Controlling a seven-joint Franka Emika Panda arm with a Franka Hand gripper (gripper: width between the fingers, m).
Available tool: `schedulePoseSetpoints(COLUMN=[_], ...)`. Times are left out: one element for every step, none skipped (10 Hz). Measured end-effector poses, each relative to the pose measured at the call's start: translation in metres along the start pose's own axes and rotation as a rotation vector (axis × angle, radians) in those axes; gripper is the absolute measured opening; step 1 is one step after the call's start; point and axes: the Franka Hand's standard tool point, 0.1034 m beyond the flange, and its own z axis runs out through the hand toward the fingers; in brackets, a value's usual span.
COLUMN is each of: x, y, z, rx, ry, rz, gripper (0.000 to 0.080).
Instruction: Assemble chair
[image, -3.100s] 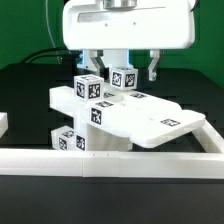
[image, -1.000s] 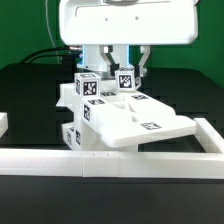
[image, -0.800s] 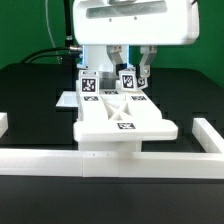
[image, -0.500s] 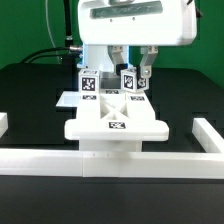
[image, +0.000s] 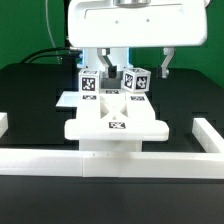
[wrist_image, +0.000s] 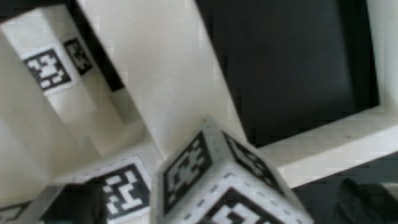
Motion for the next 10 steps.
schedulePoseSetpoints(x=[-0.0005, -0.0017, -0.0026, -0.0044, -0.0047, -0.0043, -0.0046, -0.0047, -0.0048, -0.0048], y=[0.0003, 0.0002, 0.001, 0.0028, 0.0045, 0.0046, 0.0049, 0.0051, 0.0051, 0.0052], z=[0.0003, 0.0019, 0.0039, 0.0056, 0.0069, 0.0068, 0.007, 0.0072, 0.0072, 0.0073], rx=[-0.009, -0.023, -0.026, -0.027, -0.03, -0.03, -0.03, -0.03, -0.03, -0.031], ry=[-0.001, -0.007, -0.014, -0.032, -0.04, -0.038, -0.038, -0.039, -0.039, -0.039], rz=[-0.105, -0.303, -0.478, -0.627, -0.717, -0.725, -0.718, -0.718, -0.705, -0.684], gripper=[0.0649, 0.0648, 0.0648, 0.0648, 0.0648, 0.0648, 0.0557, 0.0557, 0.0362, 0.0282])
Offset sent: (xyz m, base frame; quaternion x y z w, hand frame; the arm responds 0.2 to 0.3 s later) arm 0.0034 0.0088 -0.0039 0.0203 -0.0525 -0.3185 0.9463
